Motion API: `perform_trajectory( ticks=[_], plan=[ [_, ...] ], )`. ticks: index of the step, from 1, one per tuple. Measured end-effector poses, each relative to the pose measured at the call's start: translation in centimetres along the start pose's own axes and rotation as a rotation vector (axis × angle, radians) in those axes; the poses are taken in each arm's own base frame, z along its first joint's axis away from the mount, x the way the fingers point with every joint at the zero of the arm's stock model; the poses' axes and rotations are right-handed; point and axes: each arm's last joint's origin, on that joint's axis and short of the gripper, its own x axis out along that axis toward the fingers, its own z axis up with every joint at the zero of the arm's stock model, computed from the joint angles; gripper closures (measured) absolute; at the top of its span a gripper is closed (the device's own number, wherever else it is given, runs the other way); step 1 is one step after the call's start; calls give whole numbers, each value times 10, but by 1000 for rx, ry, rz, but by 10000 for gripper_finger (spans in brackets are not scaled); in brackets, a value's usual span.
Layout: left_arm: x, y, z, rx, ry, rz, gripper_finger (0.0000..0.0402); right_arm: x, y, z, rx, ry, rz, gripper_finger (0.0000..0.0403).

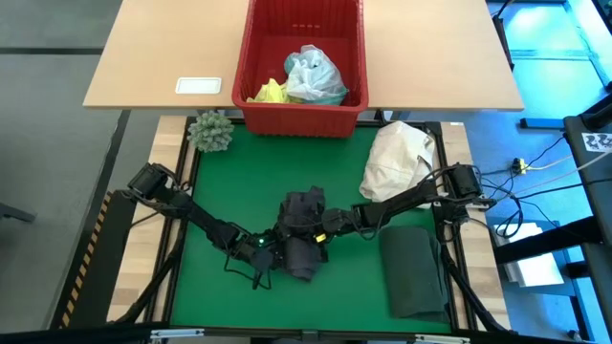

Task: Fold Laundry from Bin
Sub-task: Stack the gray short on the dark green polo

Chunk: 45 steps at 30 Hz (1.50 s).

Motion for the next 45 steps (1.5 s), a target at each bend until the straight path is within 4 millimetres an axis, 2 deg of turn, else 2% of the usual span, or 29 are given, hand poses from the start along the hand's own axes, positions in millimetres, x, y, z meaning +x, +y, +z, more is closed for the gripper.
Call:
perform_trajectory(
  ticks=[1, 7, 12, 17, 22, 26, 30, 35, 37, 40, 43, 45],
  plan=[
    [0, 0, 0, 2, 1, -2, 338, -2, 2, 1, -3, 7, 3, 378],
    [-3, -3, 2, 18, 11, 3, 339, -28, 14, 19, -68, 22, 0, 320],
    [-6, -2, 3, 26, 76, 78, 339, -64, 27, 38, -101, 10, -92, 261],
    [-12, 10, 15, -22, 37, 163, 339, -111, 43, 53, -153, -8, -256, 233],
    [-17, 40, 37, -88, -19, 255, 339, -171, 64, 66, -187, -109, -434, 231],
    [-21, 75, 55, -203, -111, 314, 339, -211, 74, 72, -179, -206, -502, 231],
    [-19, 107, 67, -261, -241, 320, 339, -242, 75, 79, -142, -300, -533, 231],
    [-4, 138, 70, -284, -294, 347, 339, -261, 69, 83, -108, -346, -533, 231],
    [4, 143, 70, -270, -280, 357, 339, -266, 67, 80, -106, -319, -529, 231],
    [9, 143, 67, -251, -259, 351, 339, -277, 62, 71, -39, -180, -505, 242],
    [9, 143, 67, -247, -236, 360, 339, -285, 59, 59, 79, 38, -433, 274],
    [7, 142, 68, -218, -200, 374, 339, -282, 60, 52, 126, 184, -398, 304]
  ],
)
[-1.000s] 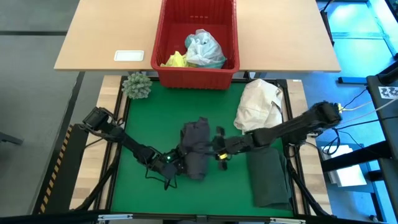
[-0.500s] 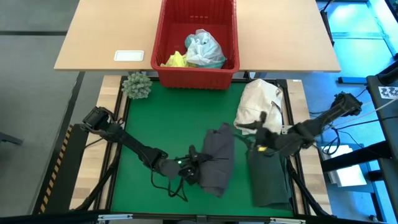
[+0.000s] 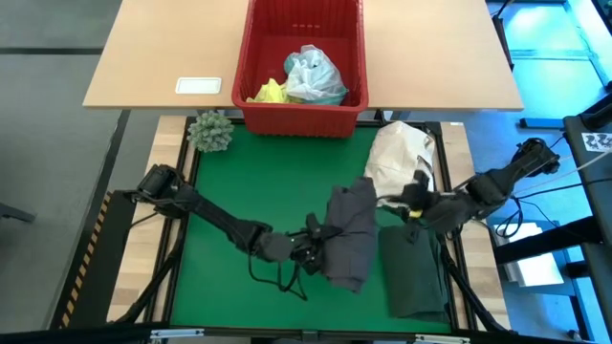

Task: Fold Laundry from Bin
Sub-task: Stack the gray short on the dark green polo

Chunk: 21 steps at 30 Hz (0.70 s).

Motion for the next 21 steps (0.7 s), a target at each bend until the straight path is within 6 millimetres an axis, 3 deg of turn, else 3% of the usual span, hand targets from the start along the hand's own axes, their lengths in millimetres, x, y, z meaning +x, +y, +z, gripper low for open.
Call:
perform_trajectory(
  ticks=[4, 6, 13, 21],
  plan=[
    [-2, -1, 1, 31, 13, 5, 339, 13, 7, -15, -29, 301, 58, 378],
    [-2, -1, 2, 27, 17, 8, 339, 20, 13, -22, -13, 452, 72, 396],
    [-10, -4, 7, 75, 63, 27, 339, 49, 32, -40, 49, 822, 20, 399],
    [-26, -10, 21, 88, 73, 37, 339, 64, 42, -58, 43, 910, -4, 401]
  ],
)
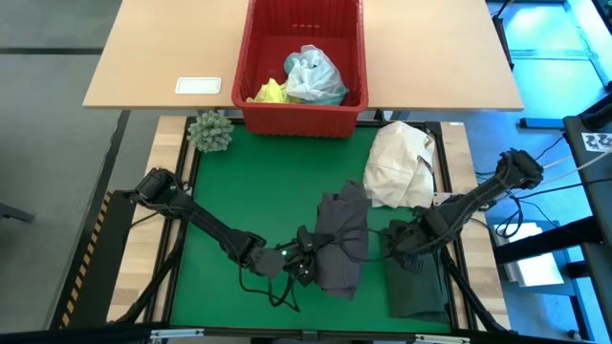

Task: Fold Laundry from Bin
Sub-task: Stack the gray short on the dark green polo

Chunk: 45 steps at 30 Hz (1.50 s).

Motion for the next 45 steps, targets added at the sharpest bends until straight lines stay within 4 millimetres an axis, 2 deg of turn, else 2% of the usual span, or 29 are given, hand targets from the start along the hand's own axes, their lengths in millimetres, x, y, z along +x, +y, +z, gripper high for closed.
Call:
perform_trajectory(
  ticks=[3, 6, 11, 16, 22, 26, 35, 45],
  plan=[
    [-4, -1, 2, 5, 16, 6, 339, 1, 3, -13, 10, -113, 30, 401],
    [-4, -1, 2, -3, 21, 7, 339, 3, 3, -35, 35, -182, 105, 401],
    [-4, -1, 2, -13, 25, 7, 339, 22, 2, -66, 96, -80, 128, 402],
    [-4, -1, 2, -47, 27, 8, 339, 51, 6, -72, 109, -74, 187, 402],
    [-3, -1, 1, -58, 31, 9, 339, 92, 6, -66, 139, -85, 226, 402],
    [-3, -1, 1, -49, 31, 3, 339, 107, 5, -58, 176, -93, 247, 403],
    [-3, -1, 1, -50, 6, -7, 339, 106, 2, -14, 200, -299, 314, 403],
    [-3, -2, 2, -73, 11, -5, 339, 93, -19, 37, 179, -547, 363, 403]
  ],
)
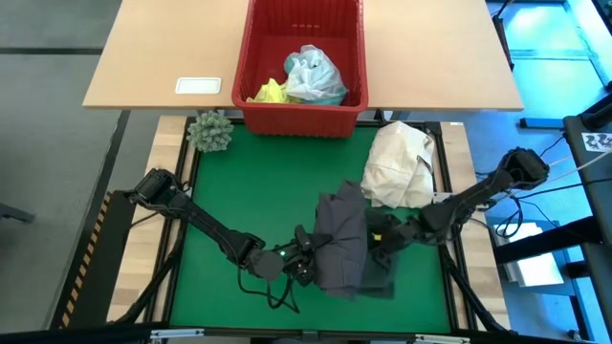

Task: Fold Laundry from Bin
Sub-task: Stack the gray short on the dark green polo

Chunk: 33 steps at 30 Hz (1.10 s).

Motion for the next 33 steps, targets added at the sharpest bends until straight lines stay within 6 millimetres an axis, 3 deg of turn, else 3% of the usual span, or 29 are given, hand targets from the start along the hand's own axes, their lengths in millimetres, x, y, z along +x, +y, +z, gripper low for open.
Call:
perform_trajectory(
  ticks=[5, 8, 12, 17, 20, 26, 33],
  plan=[
    [0, 0, 0, 5, 16, 6, 339, -9, 9, 13, -21, 64, 37, 401],
    [0, 0, 0, -1, 0, 0, 339, -26, 19, 22, -30, 72, -31, 401],
    [2, 0, -1, -34, -43, -26, 339, -67, 32, 31, -78, 37, -200, 401],
    [13, -4, -9, -95, -118, -133, 339, -127, 50, 32, -116, -144, -352, 401],
    [22, -4, -16, -134, -125, -170, 339, -146, 54, 27, -131, -254, -371, 400],
    [38, 3, -28, -222, -154, -189, 339, -135, 55, 24, -123, -320, -353, 400],
    [37, 3, -30, -145, -51, -124, 339, -96, 32, 4, -9, -117, -397, 401]
  ],
)
